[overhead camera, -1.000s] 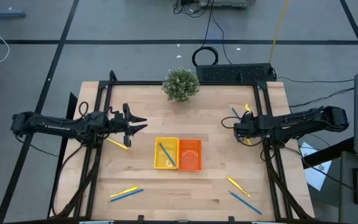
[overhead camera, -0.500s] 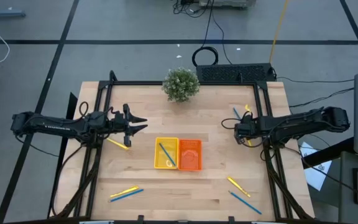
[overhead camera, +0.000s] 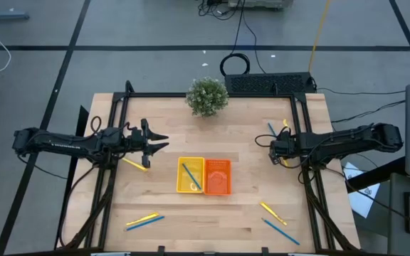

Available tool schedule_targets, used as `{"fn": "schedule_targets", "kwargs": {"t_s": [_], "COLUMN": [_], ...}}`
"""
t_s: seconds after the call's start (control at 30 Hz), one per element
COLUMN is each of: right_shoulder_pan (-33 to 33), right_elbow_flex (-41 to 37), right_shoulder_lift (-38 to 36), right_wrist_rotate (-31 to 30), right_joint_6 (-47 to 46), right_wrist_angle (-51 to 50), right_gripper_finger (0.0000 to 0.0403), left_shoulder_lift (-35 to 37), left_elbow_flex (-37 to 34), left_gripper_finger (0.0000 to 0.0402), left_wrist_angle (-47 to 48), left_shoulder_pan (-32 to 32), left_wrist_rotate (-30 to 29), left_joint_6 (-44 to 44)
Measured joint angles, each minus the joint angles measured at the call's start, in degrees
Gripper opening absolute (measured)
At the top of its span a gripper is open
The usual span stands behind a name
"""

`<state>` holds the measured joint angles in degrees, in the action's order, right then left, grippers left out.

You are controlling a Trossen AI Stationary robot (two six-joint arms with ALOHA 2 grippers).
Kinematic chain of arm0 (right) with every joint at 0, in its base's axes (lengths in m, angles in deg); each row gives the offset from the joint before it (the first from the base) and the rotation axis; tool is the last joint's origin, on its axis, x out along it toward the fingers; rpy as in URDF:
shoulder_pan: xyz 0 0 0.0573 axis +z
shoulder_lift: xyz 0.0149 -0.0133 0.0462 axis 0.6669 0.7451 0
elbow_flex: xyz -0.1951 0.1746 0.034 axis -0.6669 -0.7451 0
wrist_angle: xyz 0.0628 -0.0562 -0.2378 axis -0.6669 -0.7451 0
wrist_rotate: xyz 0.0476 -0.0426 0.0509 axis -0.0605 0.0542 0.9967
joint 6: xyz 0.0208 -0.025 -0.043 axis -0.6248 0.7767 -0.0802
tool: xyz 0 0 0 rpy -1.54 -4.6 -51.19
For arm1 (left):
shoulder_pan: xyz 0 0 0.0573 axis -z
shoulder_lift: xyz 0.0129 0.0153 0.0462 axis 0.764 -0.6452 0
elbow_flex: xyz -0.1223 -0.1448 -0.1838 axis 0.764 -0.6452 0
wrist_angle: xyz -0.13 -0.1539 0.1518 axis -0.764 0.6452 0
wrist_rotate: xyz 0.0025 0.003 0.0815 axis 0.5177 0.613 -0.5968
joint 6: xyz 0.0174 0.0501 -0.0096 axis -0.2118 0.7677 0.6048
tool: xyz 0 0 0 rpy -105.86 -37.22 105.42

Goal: Sort pens & pencils
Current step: Put the top blue pencil into the yellow bin

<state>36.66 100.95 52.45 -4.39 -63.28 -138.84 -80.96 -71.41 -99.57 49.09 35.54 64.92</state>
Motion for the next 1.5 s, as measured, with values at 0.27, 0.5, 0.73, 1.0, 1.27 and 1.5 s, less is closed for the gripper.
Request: {"fn": "schedule_targets", "kwargs": {"t_s": [0.27,0.5,0.73,1.0,1.27,1.5], "right_shoulder_pan": [0.0,0.07,0.08,0.15,2.54,5.78], "right_elbow_flex": [0.4,2.35,2.58,2.6,0.27,-8.32], "right_shoulder_lift": [-0.24,-1.57,-3.63,-7.97,-8.69,-7.1], "right_wrist_rotate": [0.04,-3.46,-9.03,-14.6,-14.34,-1.63], "right_joint_6": [0.53,0.53,0.21,9.72,36.77,55.73], "right_wrist_angle": [-1.03,-2.58,-2.38,10.22,46.74,86.86], "right_gripper_finger": [0.0002,0.0001,0.0001,0.0,0.0,0.0], "left_shoulder_lift": [0.0,0.0,0.0,0.0,0.0,0.0], "left_elbow_flex": [0.0,0.0,0.0,0.0,0.0,0.0], "left_gripper_finger": [0.0115,0.0115,0.0115,0.0115,0.0115,0.0115], "left_wrist_angle": [-0.02,-0.02,-0.04,-0.07,-0.07,-0.07], "left_shoulder_pan": [0.0,0.0,0.0,0.0,0.0,0.0], "left_wrist_rotate": [0.0,0.0,0.0,0.0,0.0,0.01], "left_joint_6": [0.01,0.02,0.02,0.04,0.04,0.27]}}
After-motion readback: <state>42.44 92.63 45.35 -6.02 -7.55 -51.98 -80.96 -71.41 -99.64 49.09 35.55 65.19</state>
